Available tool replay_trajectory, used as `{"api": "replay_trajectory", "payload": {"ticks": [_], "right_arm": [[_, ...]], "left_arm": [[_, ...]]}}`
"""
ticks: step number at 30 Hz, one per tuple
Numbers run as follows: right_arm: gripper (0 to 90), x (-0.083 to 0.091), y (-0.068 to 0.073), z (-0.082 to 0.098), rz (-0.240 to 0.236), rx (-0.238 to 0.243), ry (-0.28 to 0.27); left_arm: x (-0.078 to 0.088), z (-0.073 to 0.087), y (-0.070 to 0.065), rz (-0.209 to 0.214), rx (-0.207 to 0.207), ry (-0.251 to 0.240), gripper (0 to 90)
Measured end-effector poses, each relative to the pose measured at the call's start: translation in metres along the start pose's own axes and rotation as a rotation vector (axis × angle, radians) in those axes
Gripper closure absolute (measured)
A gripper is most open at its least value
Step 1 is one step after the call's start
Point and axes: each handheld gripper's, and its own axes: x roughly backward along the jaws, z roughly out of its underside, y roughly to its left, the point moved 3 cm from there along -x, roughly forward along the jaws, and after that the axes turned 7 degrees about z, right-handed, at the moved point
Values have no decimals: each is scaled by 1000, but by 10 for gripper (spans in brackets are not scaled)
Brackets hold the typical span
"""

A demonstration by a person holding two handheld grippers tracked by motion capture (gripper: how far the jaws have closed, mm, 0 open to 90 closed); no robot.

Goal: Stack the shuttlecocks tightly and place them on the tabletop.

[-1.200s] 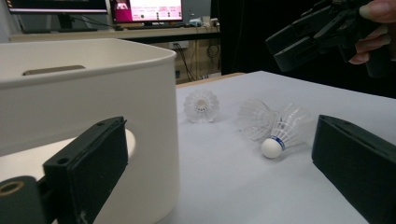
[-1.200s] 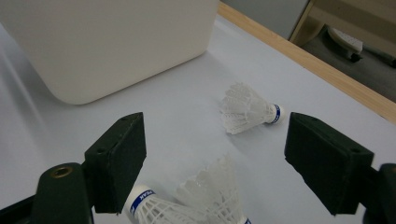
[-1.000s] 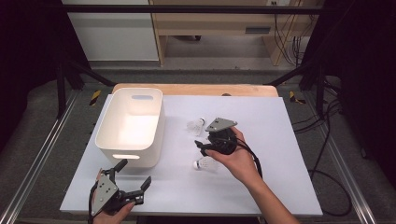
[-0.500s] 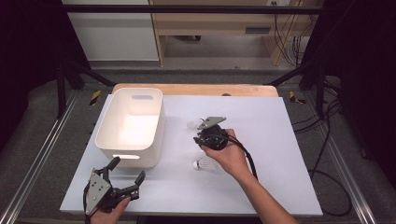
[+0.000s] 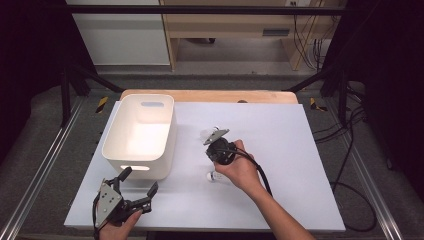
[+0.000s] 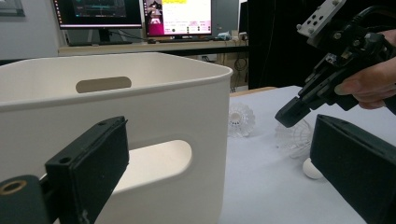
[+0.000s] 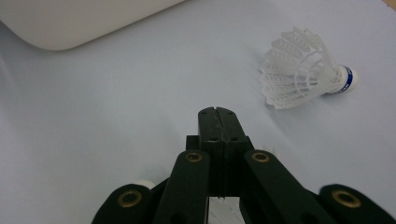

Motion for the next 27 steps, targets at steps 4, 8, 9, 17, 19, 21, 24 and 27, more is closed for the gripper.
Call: {"api": "replay_trajectory", "payload": {"ticks": [4, 8, 9, 17, 19, 21, 24, 27], "right_arm": [[900, 0, -2, 3, 5, 16, 20], [900, 2, -4, 5, 4, 23, 26], [900, 2, -4, 5, 4, 26, 30], [900, 7, -12, 9, 10, 25, 38], [900, 9, -16, 10, 17, 23, 32], [900, 11, -19, 11, 19, 16, 29], [900, 17, -25, 14, 26, 8, 24], [900, 24, -33, 18, 36, 0, 20]], "left_arm": [[0, 0, -1, 5, -4, 3, 49], [-1, 0, -2, 9, -6, 5, 49], [-1, 1, -2, 10, -6, 6, 49], [-2, 1, -3, 14, -11, 13, 52], [-2, 1, -3, 15, -10, 13, 52], [-2, 1, -3, 14, -9, 13, 52], [-2, 1, -3, 13, -9, 14, 52], [-2, 1, -3, 13, -8, 15, 53]]}}
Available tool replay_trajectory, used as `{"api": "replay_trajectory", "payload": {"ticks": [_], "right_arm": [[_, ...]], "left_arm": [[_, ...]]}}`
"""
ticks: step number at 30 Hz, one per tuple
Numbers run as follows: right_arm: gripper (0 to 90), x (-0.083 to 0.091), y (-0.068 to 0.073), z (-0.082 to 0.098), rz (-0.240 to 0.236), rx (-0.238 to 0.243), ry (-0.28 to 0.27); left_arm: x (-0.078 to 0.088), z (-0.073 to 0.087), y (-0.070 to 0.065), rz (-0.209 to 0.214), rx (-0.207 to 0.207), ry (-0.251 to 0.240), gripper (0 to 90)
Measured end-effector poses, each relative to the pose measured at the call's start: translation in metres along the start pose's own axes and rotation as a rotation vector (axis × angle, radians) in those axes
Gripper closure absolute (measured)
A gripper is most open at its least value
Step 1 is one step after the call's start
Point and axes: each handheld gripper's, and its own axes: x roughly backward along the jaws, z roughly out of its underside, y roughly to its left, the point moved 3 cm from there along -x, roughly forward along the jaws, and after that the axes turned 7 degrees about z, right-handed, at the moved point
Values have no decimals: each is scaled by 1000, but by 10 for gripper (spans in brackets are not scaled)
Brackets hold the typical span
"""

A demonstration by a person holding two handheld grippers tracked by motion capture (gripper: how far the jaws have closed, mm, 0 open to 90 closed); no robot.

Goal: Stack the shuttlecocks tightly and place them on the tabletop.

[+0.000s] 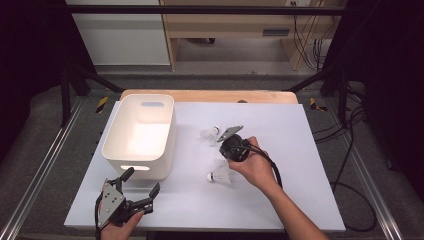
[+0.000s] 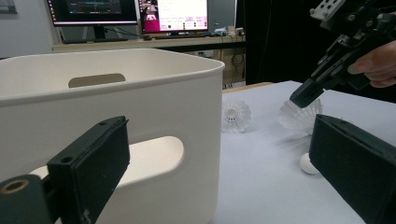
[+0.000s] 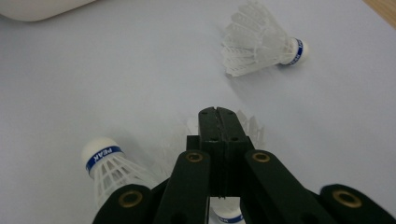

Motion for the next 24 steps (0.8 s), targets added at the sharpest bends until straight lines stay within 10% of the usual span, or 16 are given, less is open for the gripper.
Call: {"api": "replay_trajectory", "payload": {"ticks": [24], "right_arm": [[900, 27, -41, 71, 53, -62, 56]], "left_arm": [[0, 0, 1, -7, 3, 2, 54]]}}
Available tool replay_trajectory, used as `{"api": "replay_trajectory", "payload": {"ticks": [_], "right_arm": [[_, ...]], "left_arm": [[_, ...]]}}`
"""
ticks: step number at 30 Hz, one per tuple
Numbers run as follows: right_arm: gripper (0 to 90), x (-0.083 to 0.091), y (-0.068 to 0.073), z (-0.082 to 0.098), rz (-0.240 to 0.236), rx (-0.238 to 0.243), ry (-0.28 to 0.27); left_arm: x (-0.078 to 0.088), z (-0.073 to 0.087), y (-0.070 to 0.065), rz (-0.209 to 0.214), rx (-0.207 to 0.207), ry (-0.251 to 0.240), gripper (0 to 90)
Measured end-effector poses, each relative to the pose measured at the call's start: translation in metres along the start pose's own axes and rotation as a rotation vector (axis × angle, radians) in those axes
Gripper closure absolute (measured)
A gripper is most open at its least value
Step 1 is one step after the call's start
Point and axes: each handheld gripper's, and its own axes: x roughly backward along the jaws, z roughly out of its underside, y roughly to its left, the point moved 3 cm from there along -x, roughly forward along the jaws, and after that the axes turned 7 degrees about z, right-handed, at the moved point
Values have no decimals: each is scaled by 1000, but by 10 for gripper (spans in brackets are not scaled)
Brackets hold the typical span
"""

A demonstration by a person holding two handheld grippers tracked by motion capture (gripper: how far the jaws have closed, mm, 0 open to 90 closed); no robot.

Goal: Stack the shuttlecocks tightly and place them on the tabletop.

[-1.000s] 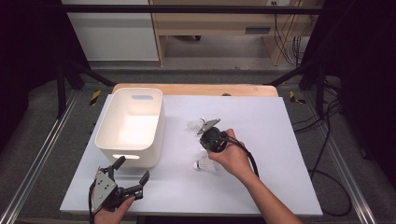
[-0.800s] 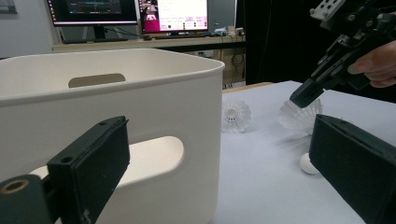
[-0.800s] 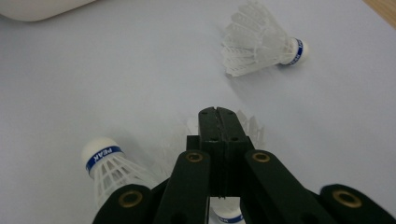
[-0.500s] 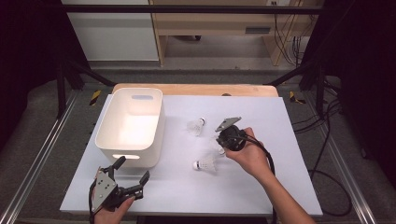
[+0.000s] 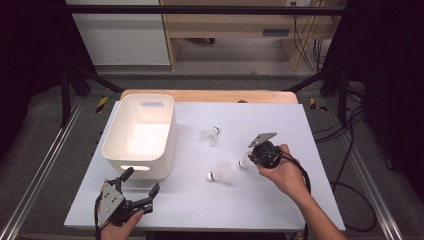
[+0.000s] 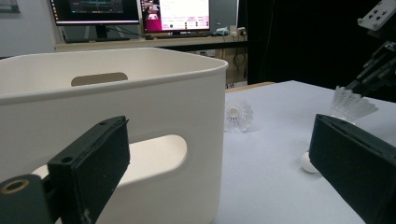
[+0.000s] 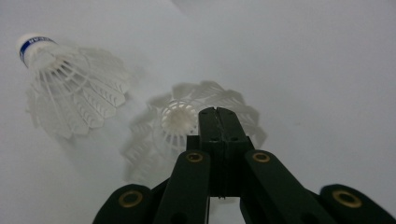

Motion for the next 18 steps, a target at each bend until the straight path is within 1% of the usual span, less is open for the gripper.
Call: {"api": "replay_trajectory", "payload": {"ticks": [3, 8, 18], "right_arm": [[900, -2, -2, 10, -2, -11, 1], [900, -5, -4, 25, -20, -30, -4], [900, -6, -5, 43, -34, -70, -17]], "left_arm": [[0, 0, 0, 1, 0, 1, 54], [0, 0, 0, 0, -1, 2, 54], [0, 0, 1, -4, 1, 2, 54]]}}
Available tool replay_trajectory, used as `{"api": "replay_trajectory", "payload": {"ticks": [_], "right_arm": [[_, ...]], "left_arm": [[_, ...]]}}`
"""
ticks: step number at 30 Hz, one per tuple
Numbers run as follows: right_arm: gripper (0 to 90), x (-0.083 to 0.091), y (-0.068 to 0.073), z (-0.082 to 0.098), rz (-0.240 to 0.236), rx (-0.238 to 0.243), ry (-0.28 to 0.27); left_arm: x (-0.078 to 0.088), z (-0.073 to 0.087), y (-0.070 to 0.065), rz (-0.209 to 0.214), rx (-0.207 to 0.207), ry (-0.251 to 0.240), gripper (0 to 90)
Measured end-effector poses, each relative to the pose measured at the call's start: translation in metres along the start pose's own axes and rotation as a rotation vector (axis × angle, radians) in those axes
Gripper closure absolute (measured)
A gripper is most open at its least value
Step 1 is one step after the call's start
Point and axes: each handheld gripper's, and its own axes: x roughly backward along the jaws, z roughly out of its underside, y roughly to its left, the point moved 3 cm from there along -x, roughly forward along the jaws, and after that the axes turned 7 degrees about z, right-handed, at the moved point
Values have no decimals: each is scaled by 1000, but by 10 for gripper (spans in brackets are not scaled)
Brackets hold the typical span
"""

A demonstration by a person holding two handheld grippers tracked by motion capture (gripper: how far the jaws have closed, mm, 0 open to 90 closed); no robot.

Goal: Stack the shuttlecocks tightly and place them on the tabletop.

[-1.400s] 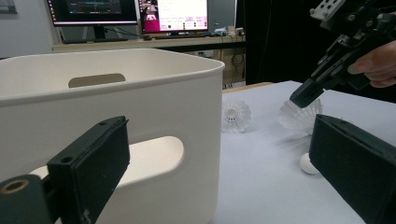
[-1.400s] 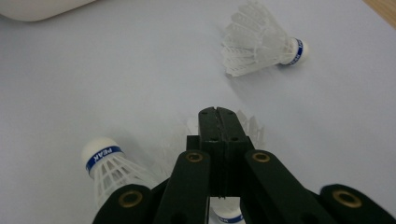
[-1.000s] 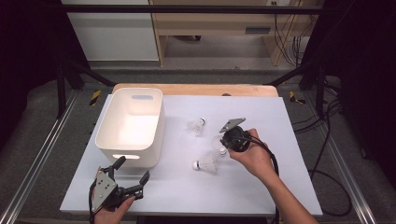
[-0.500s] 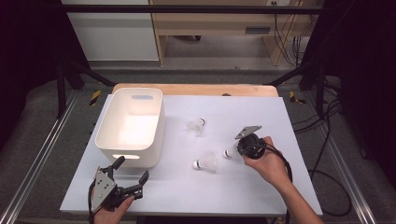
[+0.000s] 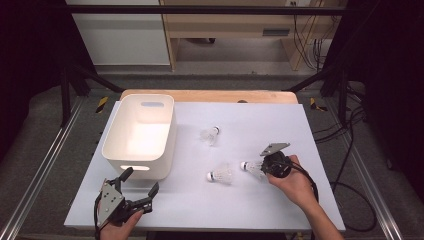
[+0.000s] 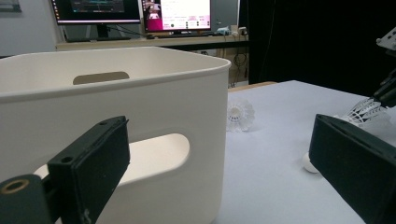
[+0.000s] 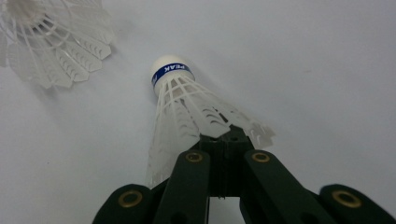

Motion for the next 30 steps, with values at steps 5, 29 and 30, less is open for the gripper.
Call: {"api": "replay_trajectory", "payload": {"ticks": [5, 29, 30], "right_arm": [[900, 0, 0, 6, 0, -9, -3], [900, 4, -4, 16, -5, -22, -54], [900, 4, -4, 16, -4, -23, -54]], "left_arm": [[0, 0, 0, 1, -1, 0, 54], [0, 0, 0, 3, -1, 1, 53], [0, 0, 0, 2, 0, 1, 53]]}}
